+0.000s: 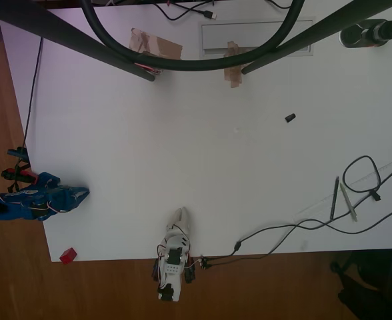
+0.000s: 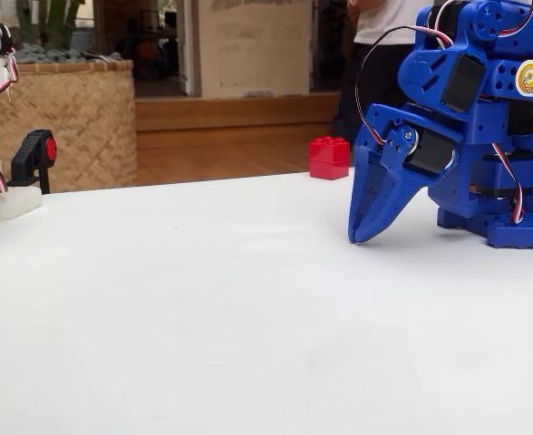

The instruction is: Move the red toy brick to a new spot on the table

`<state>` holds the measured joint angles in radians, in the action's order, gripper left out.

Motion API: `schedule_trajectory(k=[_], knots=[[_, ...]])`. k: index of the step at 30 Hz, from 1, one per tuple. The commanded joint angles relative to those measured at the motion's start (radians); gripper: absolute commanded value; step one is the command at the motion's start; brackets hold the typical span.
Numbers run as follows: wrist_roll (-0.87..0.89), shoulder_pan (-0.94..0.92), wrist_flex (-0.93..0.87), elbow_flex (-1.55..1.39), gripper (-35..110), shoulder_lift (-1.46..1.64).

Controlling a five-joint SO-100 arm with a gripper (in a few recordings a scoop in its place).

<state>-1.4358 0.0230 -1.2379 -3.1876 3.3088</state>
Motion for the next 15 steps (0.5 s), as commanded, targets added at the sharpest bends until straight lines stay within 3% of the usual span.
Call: schedule_trajectory(k=[1,15], knots=[[0.066,0.012,0.018,-0.032,0,0.031],[0.08,0.012,0.018,-0.032,1,0.031]])
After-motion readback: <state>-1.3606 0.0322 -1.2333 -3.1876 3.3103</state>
